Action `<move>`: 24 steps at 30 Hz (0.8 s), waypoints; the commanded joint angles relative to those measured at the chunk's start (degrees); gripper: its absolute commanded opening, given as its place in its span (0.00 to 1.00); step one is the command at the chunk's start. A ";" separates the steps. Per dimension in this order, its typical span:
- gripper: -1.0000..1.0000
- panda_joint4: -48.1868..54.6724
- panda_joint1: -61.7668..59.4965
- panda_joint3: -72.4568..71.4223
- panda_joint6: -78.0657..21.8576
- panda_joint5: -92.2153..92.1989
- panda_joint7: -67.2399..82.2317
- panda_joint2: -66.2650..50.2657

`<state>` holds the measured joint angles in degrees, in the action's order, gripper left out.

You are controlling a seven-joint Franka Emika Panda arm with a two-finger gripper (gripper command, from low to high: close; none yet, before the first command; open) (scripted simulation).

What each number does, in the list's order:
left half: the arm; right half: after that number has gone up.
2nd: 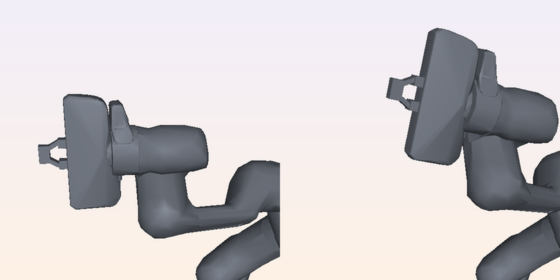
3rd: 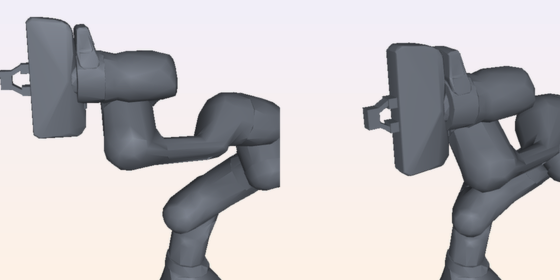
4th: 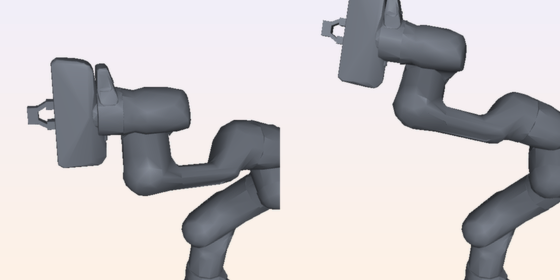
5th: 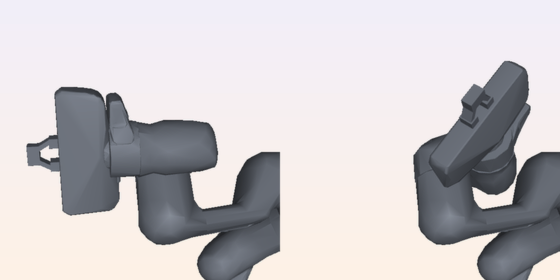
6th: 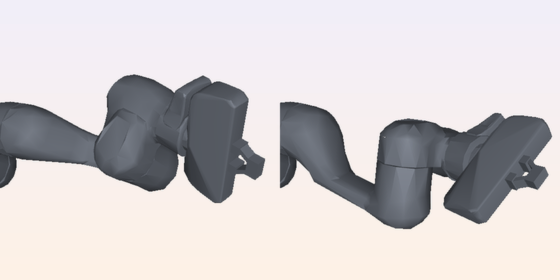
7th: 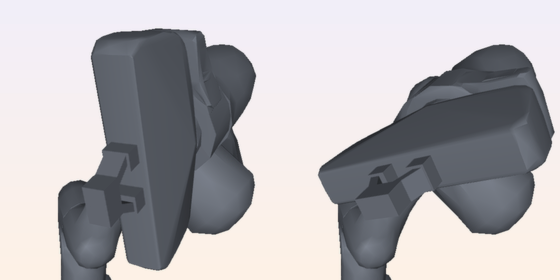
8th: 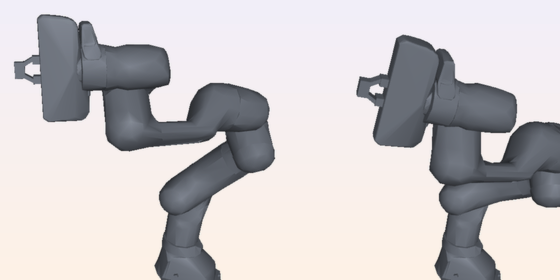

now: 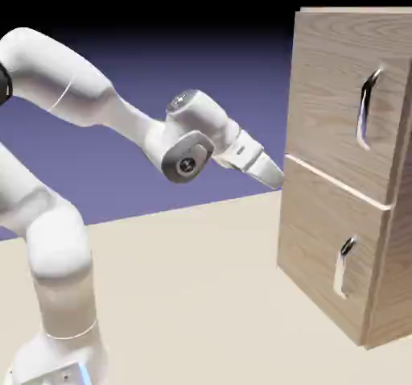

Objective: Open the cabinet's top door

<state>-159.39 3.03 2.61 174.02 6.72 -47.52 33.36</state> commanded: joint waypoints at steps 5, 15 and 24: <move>0.50 3.00 4.34 4.84 0.03 12.46 -9.38 1.30; 0.50 8.98 13.03 14.52 0.09 37.39 -28.13 3.91; 0.50 14.37 20.85 23.23 0.14 59.82 -45.01 6.25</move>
<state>-145.01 23.88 25.84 174.16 66.54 -92.52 39.61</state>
